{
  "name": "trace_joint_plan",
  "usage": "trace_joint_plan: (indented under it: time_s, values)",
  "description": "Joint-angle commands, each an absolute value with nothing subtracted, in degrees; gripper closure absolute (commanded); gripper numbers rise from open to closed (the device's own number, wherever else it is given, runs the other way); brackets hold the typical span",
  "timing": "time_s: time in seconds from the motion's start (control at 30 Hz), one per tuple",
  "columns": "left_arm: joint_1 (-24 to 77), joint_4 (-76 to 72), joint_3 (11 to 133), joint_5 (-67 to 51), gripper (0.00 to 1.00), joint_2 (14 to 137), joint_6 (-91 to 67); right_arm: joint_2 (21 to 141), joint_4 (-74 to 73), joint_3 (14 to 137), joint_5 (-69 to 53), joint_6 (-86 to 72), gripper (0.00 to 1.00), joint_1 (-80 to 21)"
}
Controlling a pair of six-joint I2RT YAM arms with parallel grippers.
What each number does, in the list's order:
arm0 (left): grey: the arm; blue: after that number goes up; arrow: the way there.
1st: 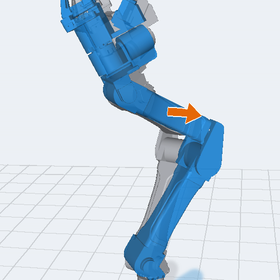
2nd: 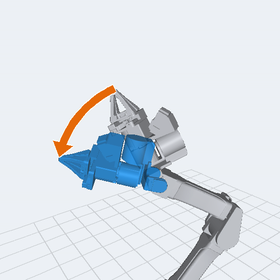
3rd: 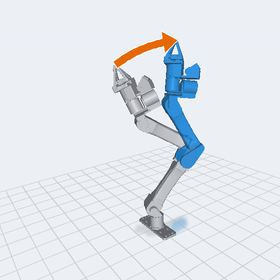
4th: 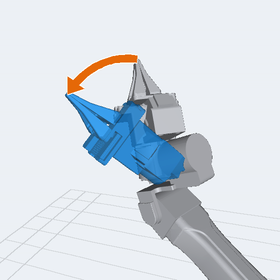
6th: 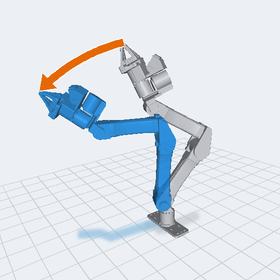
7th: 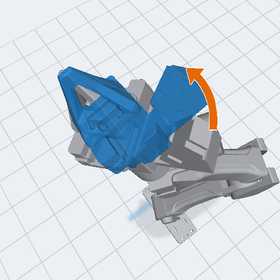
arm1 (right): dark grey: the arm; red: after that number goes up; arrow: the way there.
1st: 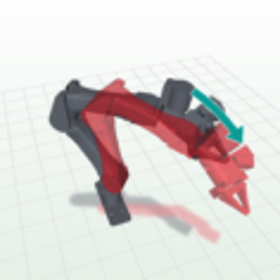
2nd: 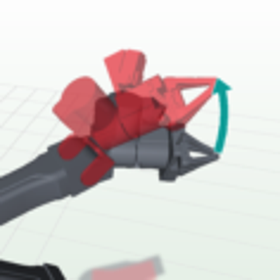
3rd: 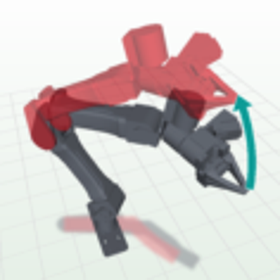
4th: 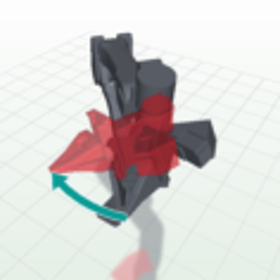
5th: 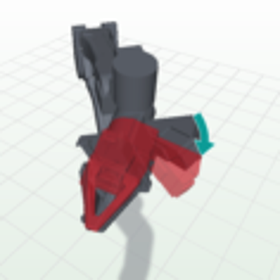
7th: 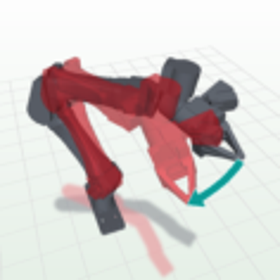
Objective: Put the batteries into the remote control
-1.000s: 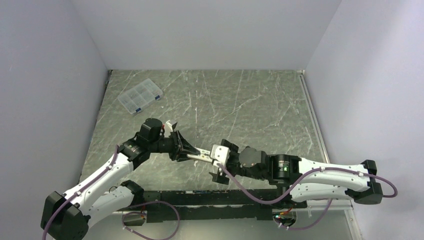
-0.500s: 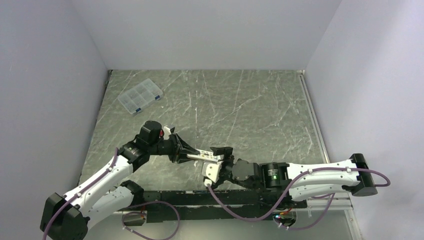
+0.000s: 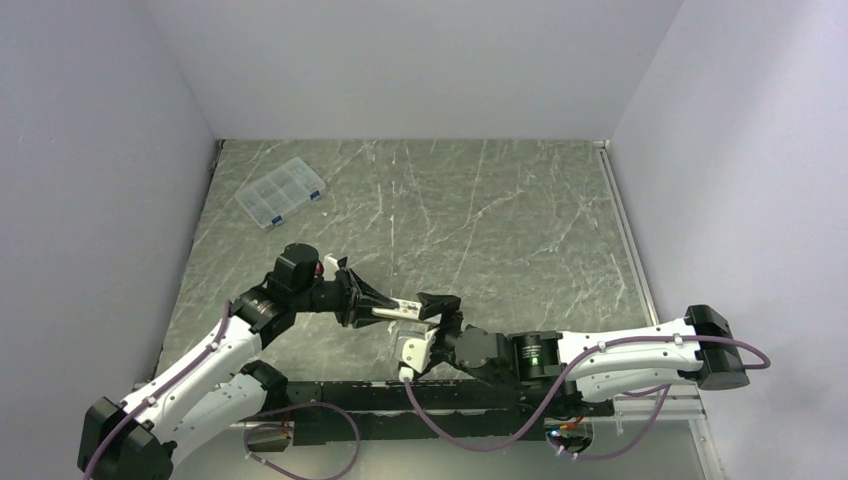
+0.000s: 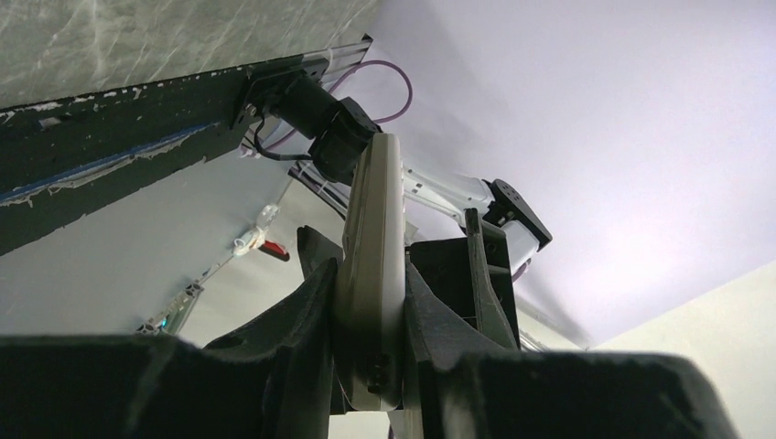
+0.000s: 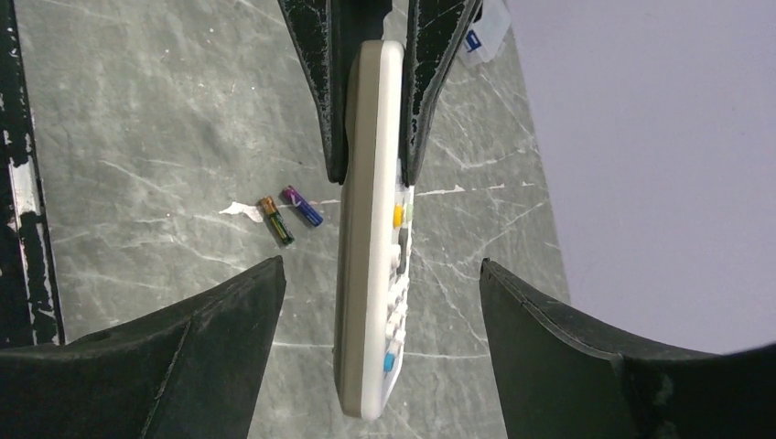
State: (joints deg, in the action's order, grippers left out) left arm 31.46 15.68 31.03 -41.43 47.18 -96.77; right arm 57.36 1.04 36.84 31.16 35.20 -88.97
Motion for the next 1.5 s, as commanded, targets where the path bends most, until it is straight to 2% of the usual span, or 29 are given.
trace_joint_plan:
  time_s: [0.0, 0.2, 0.4, 0.67, 0.73, 0.83, 0.87, 0.97, 1.1, 1.33, 1.47]
  values:
    - [31.27, 13.91, 32.9, -44.89, 1.0, 48.42, -96.93, 58.31, 5.93, 36.57, 33.53, 37.88, 0.22, -89.29]
    - [31.29, 14.92, 33.97, -45.44, 1.0, 48.87, -96.01, 60.31, 5.37, 36.76, 35.41, 39.32, 0.34, -89.3]
    - [31.29, 15.24, 34.44, -46.11, 1.0, 49.16, -95.48, 61.41, 5.28, 36.79, 35.99, 39.42, 0.51, -89.28]
    - [31.29, 13.49, 33.65, -47.83, 1.0, 50.09, -96.04, 61.79, 5.36, 37.39, 37.13, 39.59, 0.86, -89.29]
    - [31.29, 13.21, 33.37, -48.0, 1.0, 50.09, -96.36, 61.92, 5.43, 37.53, 37.51, 39.64, 1.0, -89.29]
    - [31.29, 12.69, 33.25, -48.04, 1.0, 50.17, -96.33, 61.87, 5.61, 37.6, 38.03, 39.85, 1.0, -89.29]
    - [31.29, 11.96, 33.15, -48.29, 0.97, 50.31, -96.32, 61.73, 5.77, 37.52, 38.13, 39.9, 1.0, -89.3]
    - [31.29, 9.57, 32.96, -49.36, 0.75, 50.91, -96.57, 61.45, 6.06, 37.35, 38.55, 40.15, 1.0, -89.3]
    - [31.29, 8.1, 33.23, -49.6, 0.55, 51.03, -96.41, 61.19, 5.69, 37.34, 38.93, 40.19, 1.0, -89.3]
    - [31.29, 10.99, 36.31, -49.02, 0.42, 51.94, -90.01, 59.38, 3.24, 37.28, 39.95, 38.53, 1.0, -89.23]
    - [31.2, 17.92, 41.39, -47.49, 0.35, 52.93, -80.03, 57.71, 0.86, 37.48, 40.5, 36.66, 1.0, -89.21]
